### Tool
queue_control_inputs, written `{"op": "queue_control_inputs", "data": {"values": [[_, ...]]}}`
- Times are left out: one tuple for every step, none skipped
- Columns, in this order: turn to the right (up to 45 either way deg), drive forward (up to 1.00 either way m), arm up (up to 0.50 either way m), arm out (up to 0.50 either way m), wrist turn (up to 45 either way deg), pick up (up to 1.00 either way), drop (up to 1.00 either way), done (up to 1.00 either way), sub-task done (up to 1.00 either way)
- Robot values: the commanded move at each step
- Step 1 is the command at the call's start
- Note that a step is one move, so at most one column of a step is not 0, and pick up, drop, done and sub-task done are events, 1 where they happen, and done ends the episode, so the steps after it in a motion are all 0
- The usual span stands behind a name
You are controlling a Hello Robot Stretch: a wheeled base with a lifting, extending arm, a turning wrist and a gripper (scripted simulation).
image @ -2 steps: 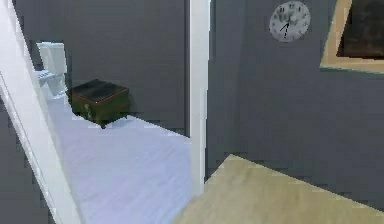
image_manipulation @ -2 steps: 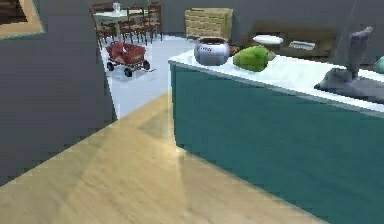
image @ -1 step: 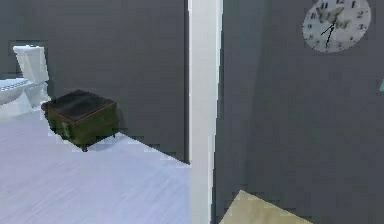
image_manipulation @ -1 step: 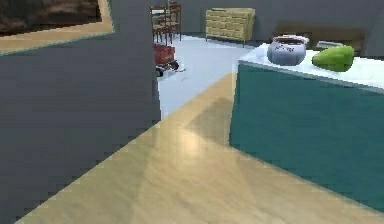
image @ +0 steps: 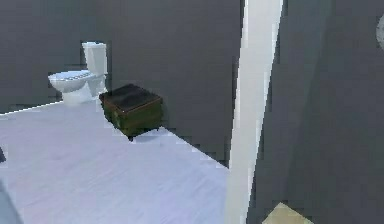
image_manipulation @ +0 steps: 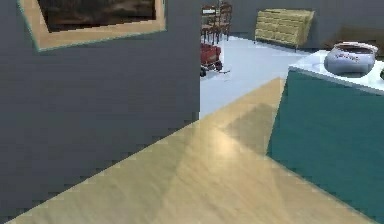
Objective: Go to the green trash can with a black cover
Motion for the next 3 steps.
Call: {"op": "queue_control_inputs", "data": {"values": [[0.0, 0.3, 0.0, 0.0, 0.0, 0.0, 0.0, 0.0, 0.0], [-36.0, 0.0, 0.0, 0.0, 0.0, 0.0, 0.0, 0.0, 0.0], [0.0, 1.0, 0.0, 0.0, 0.0, 0.0, 0.0, 0.0, 0.0]]}}
